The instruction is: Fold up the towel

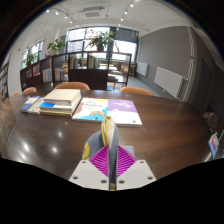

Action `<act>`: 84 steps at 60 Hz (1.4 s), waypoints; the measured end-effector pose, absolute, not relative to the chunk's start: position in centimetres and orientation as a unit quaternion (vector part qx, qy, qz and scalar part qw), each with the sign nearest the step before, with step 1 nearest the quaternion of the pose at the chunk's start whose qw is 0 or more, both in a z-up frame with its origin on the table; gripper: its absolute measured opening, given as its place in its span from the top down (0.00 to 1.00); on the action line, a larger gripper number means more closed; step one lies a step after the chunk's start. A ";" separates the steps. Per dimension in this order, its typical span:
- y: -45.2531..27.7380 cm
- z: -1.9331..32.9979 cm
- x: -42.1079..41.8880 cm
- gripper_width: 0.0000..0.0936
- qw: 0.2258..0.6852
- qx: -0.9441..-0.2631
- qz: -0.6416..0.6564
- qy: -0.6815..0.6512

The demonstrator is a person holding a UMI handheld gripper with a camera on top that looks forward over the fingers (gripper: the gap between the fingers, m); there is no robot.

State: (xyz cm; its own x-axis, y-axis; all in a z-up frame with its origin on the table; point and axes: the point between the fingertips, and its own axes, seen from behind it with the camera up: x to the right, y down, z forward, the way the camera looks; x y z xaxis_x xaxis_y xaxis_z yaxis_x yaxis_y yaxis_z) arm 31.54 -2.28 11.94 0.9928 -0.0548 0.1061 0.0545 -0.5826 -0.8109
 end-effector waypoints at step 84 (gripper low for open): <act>-26.1 26.4 26.7 0.20 0.529 -0.847 -0.024 -0.043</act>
